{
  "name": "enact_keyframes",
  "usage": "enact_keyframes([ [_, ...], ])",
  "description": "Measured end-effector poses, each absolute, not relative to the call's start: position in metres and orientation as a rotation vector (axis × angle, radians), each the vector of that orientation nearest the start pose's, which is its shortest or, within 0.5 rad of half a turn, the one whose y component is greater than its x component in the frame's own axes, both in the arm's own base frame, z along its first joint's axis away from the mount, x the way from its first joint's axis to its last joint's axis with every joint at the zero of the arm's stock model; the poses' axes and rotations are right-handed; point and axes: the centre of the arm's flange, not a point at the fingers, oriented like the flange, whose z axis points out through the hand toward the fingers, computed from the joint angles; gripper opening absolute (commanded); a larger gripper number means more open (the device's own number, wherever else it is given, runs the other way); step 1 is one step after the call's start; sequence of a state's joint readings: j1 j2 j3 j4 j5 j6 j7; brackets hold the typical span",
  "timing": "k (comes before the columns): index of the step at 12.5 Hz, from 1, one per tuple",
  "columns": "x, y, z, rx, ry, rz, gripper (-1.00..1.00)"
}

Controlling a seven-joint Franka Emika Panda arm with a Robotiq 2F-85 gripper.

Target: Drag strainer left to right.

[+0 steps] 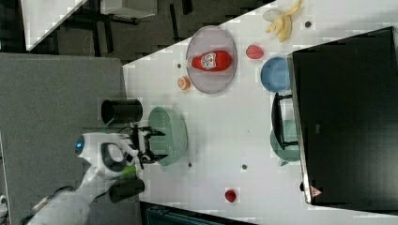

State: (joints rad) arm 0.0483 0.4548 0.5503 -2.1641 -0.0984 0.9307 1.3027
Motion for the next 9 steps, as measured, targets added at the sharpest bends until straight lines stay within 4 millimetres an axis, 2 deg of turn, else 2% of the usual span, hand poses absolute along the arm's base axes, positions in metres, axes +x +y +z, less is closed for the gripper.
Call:
enact_keyframes([
  [3,0.455,0.302,0.177,-2.327,2.127,0.302,1.00],
  [6,0.471,0.281,0.168,-2.278,2.105,0.205,1.00],
  [9,0.472,0.278,0.155,-2.269,2.140,0.225,1.00],
])
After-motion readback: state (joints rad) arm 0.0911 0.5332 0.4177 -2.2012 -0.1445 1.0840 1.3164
